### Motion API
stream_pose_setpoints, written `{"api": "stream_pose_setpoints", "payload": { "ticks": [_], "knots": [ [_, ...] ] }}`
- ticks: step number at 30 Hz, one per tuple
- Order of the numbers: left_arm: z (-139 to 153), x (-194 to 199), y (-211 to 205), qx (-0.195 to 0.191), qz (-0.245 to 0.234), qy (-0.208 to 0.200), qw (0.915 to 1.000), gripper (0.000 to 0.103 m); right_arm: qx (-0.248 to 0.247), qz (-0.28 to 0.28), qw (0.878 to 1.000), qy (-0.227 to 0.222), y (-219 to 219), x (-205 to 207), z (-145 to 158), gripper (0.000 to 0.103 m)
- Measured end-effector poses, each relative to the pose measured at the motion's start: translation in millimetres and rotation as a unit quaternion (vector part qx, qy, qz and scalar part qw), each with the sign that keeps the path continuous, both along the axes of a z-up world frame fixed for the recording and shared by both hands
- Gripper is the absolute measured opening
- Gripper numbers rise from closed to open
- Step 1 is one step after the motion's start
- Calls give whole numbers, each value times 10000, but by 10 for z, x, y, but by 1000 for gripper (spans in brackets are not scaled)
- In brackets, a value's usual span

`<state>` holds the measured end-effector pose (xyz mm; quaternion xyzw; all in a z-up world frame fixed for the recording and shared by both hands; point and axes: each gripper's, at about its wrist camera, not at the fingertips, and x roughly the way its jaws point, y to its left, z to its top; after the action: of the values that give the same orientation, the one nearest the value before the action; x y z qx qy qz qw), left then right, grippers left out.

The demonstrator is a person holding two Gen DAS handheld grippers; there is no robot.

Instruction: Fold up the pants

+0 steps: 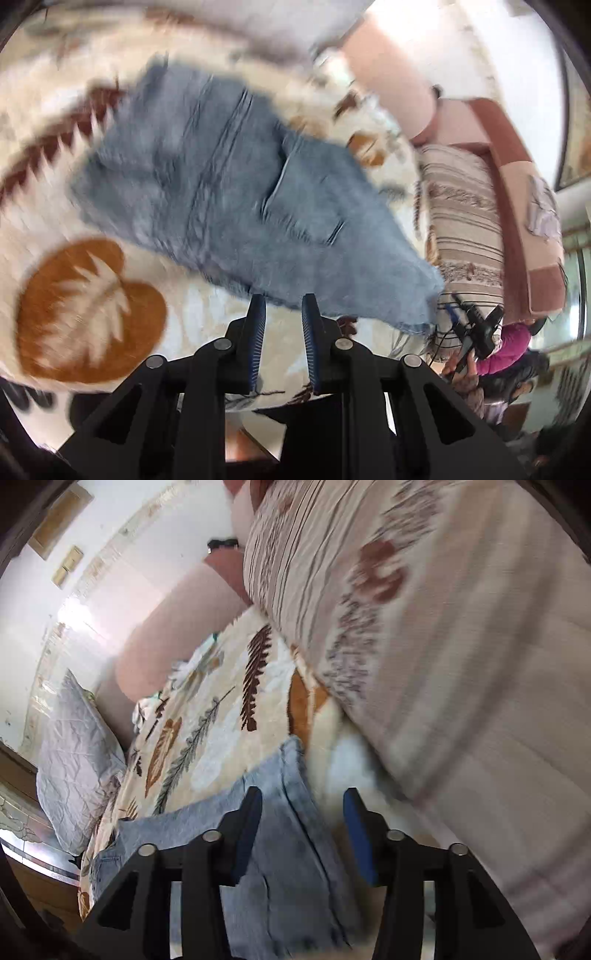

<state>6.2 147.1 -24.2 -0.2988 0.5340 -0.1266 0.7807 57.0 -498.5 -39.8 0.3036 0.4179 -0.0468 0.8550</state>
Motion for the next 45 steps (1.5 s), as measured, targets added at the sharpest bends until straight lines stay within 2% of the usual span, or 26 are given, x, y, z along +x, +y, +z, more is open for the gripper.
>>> {"api": "stream_pose_setpoints", "payload": {
  "ticks": [1,3,6,7,8,10,12,13,15,16,17,20,22,23,25,27,29,31,36,39,41,42,43,44,45],
  "knots": [
    [77,13,82,121,135,-162,9997,28,24,10,10000,56,8,-100,-33,49],
    [84,142,202,332,406,-190,9984,44,-8,-15,9998,173,3,-221,-94,49],
    [-181,468,316,367,701,219,9966,45,-106,36,9988,477,74,-279,-241,46],
    [-273,540,322,396,752,381,9957,44,-159,147,9978,630,134,-263,-273,41],
    [-349,585,312,417,784,531,9946,41,-383,270,9962,739,235,-241,-261,15],
    [-369,615,232,461,759,547,9945,39,-730,267,9963,365,319,-350,-36,16],
    [-346,595,181,627,696,434,9947,39,-674,161,9976,-2,267,-511,149,16],
    [-361,597,160,697,667,434,9944,39,-648,158,9978,28,235,-532,144,16],
    [-455,626,160,722,646,586,9936,39,-779,199,9954,527,204,-514,-73,16],
    [-501,631,185,712,675,678,9929,39,-832,298,9916,947,232,-477,-275,16],
    [-510,620,205,683,698,713,9927,38,-841,330,9899,1092,256,-478,-353,17],
    [-398,558,268,622,622,612,9942,35,-883,53,9927,816,258,-575,-118,25],
    [-199,515,383,617,571,339,9959,36,-1081,-83,9927,529,281,-617,156,26],
    [-131,515,432,621,587,233,9961,37,-1191,1,9926,242,362,-590,351,26],
    [52,630,558,772,681,-18,9947,54,-1212,371,9919,-69,543,-429,551,28],
    [110,788,647,903,764,-59,9930,59,-1104,1125,9870,-319,1013,-64,691,40],
    [59,998,749,895,836,129,9924,59,-930,1749,9794,-384,1449,298,696,45],
    [-40,1140,876,768,953,346,9919,59,-735,2408,9674,-254,2030,763,588,45],
    [-222,1276,1131,565,1012,601,9914,59,-792,3228,9431,108,3307,1699,213,47],
    [-345,1320,1162,544,821,780,9921,65,-987,3421,9332,484,3703,1999,-53,53],
    [-455,1360,1125,423,574,903,9934,65,-1241,3644,9199,745,3893,2117,-244,53],
    [-488,1381,1099,349,477,919,9940,65,-1412,3733,9139,745,3964,2118,-297,49],
    [-500,1400,1075,293,410,904,9946,64,-1740,3921,9007,693,4074,2108,-313,37],
    [-485,1417,1043,287,396,821,9954,63,-1896,4027,8929,685,4124,2112,-311,2],
    [-446,1434,1015,403,425,658,9961,61,-2020,4009,8917,589,4131,2110,-276,1]
  ]
}}
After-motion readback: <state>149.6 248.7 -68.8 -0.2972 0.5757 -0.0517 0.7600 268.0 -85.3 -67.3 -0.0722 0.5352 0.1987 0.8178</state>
